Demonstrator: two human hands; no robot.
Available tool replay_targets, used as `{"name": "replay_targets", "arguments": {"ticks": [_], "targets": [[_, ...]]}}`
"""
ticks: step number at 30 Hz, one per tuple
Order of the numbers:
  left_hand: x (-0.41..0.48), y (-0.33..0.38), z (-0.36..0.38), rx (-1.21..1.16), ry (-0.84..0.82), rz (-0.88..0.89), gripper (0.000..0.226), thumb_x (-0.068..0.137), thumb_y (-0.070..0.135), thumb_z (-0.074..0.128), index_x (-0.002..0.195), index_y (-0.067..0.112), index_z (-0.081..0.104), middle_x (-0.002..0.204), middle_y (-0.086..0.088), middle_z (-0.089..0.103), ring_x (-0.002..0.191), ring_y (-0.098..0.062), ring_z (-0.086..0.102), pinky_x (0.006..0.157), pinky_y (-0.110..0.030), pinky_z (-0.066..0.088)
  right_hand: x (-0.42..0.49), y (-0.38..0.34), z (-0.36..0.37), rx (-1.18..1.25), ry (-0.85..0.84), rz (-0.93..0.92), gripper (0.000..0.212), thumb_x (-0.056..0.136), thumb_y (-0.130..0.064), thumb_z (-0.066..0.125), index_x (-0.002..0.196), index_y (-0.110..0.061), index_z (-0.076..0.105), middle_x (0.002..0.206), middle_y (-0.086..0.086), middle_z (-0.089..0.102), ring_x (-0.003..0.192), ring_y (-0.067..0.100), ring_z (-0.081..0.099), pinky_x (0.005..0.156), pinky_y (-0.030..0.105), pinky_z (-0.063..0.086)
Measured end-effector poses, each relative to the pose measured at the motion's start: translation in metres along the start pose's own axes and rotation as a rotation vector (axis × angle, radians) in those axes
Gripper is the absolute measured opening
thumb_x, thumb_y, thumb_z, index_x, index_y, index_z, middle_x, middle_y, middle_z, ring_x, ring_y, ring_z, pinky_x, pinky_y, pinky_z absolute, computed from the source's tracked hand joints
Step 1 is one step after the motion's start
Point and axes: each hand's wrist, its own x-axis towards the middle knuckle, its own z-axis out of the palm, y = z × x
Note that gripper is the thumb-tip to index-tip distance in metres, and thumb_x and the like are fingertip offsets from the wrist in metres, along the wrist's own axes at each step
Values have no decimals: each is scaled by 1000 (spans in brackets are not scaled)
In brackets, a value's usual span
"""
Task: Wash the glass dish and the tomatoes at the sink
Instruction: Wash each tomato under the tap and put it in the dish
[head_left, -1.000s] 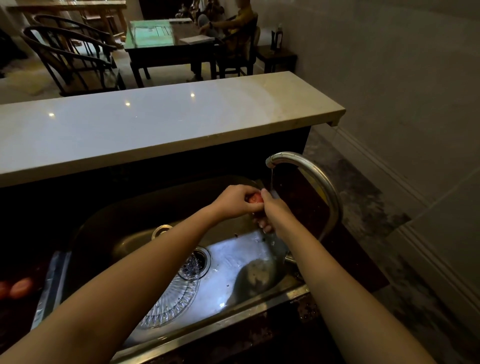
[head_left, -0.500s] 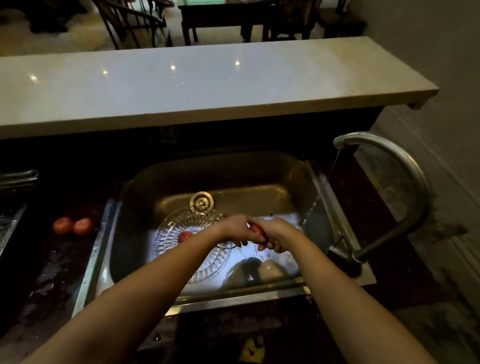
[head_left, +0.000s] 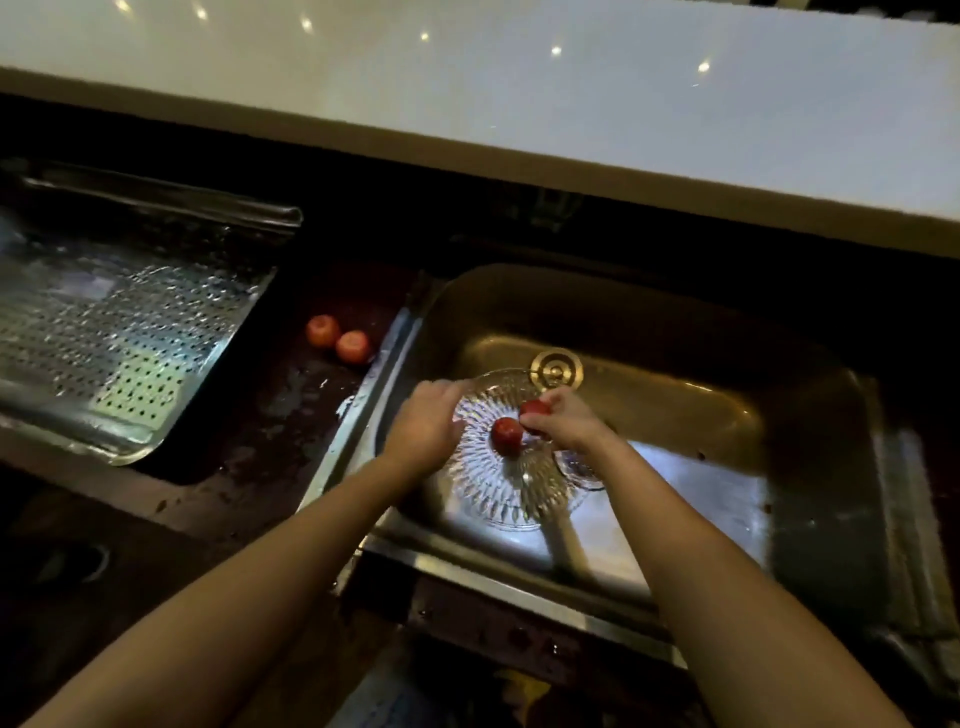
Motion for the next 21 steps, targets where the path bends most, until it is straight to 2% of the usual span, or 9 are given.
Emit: {"name": "replay_targets", "arguments": {"ticks": [2,3,5,7,9,12,17,21], "targets": [[-16,-27,-14,125,106,86,48,77,11,60,125,7,56,121,-15,61,113,-32,55,97,-38,43,20,2,12,-92,104,-38,36,75,0,72,94,-17,46,109,17,54,98,29,56,79,40,52],[-25,-40,-18,163,153,125,46,77,14,57,122,5,59,120,-17,63,110,-33,59,95,-40,47,27,5,16,-174,144,-42,40,72,0,72,97,-19,47,117,17,55,108,32,54,90,45,49],[-43,-66,-21,230,187,146,45,82,20,50,122,3,60,124,-19,61,113,-36,58,96,-46,47,38,13,20,-342,187,-56,48,72,1,71,112,-18,53,125,16,54,117,33,50,100,44,43],[-53,-85,-19,312,173,129,48,86,24,44,128,4,55,134,-19,53,124,-39,50,104,-50,41,45,23,21,-449,189,-66,52,71,0,71,119,-13,55,125,16,56,117,33,50,99,38,42],[-57,-94,-15,349,159,108,51,89,27,40,133,3,48,142,-18,44,133,-37,39,112,-45,29,48,32,20,-496,181,-79,50,70,-3,74,117,-8,58,121,18,59,113,33,53,92,35,42],[-54,-98,-12,361,137,69,55,91,29,37,139,2,40,147,-18,36,137,-34,32,114,-37,14,51,44,23,-521,187,-67,56,73,-8,74,125,-13,54,124,17,58,115,33,53,97,39,42],[-54,-101,-9,342,158,67,56,93,32,35,142,6,35,151,-13,30,140,-27,26,116,-37,15,55,56,28,-481,191,-42,56,75,-12,74,126,-17,51,126,16,54,114,33,52,103,48,40],[-53,-100,-9,338,155,57,56,93,32,34,143,7,33,152,-12,29,142,-26,25,116,-37,15,58,60,31,-534,182,-94,57,76,-12,73,127,-15,48,126,13,54,118,30,48,105,48,37]]}}
